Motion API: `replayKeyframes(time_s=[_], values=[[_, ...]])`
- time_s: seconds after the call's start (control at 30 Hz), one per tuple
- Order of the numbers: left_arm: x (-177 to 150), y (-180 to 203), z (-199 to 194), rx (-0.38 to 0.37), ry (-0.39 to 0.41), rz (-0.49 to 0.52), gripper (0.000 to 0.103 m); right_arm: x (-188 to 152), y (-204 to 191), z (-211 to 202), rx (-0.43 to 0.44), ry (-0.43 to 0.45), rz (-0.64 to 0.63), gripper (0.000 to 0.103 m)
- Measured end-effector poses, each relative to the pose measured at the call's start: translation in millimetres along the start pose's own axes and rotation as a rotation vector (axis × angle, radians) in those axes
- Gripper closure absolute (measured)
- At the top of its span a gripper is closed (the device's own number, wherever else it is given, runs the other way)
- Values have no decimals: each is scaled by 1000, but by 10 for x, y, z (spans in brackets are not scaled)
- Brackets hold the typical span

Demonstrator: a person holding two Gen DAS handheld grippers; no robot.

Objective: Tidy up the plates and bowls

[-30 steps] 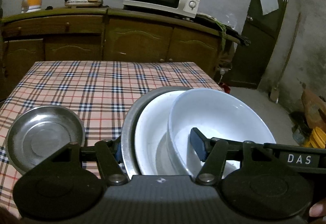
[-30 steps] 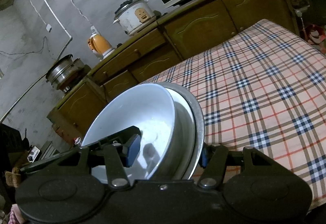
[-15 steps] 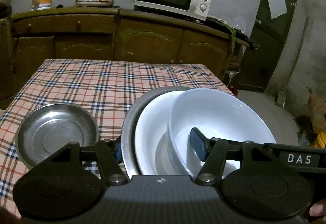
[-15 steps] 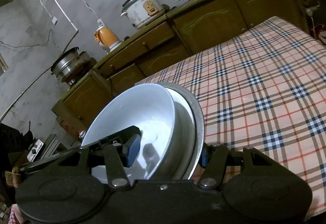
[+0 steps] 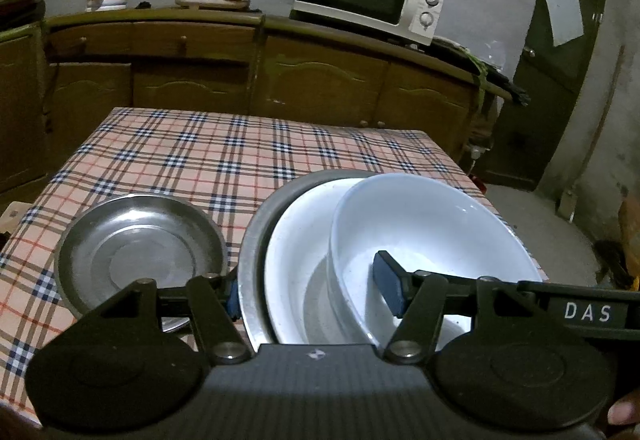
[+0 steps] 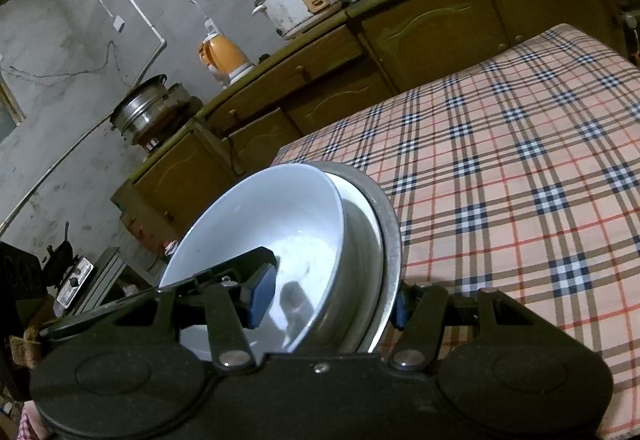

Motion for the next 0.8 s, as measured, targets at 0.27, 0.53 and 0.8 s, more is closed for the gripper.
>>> replayKeyframes(time_s=[0.27, 0.53, 0.8], values=[[4, -82, -15, 22, 4, -10, 40, -30, -75, 97, 15, -17, -9, 33], [-6, -179, -37, 42, 5, -22, 40, -69, -143, 201, 30, -36, -18, 33], [-22, -293, -58, 67, 3, -37, 40, -122, -208, 322, 45, -59, -27, 33]])
Point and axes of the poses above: each gripper's, at about its wrist camera, not at the fingertips, and z roughly the way its jaws point, y to its right, x to its top, the point moved 3 cm from there along z, roughly the way its jaws point, and after that the axes turned 13 degrees about y, right-handed, at the moved point
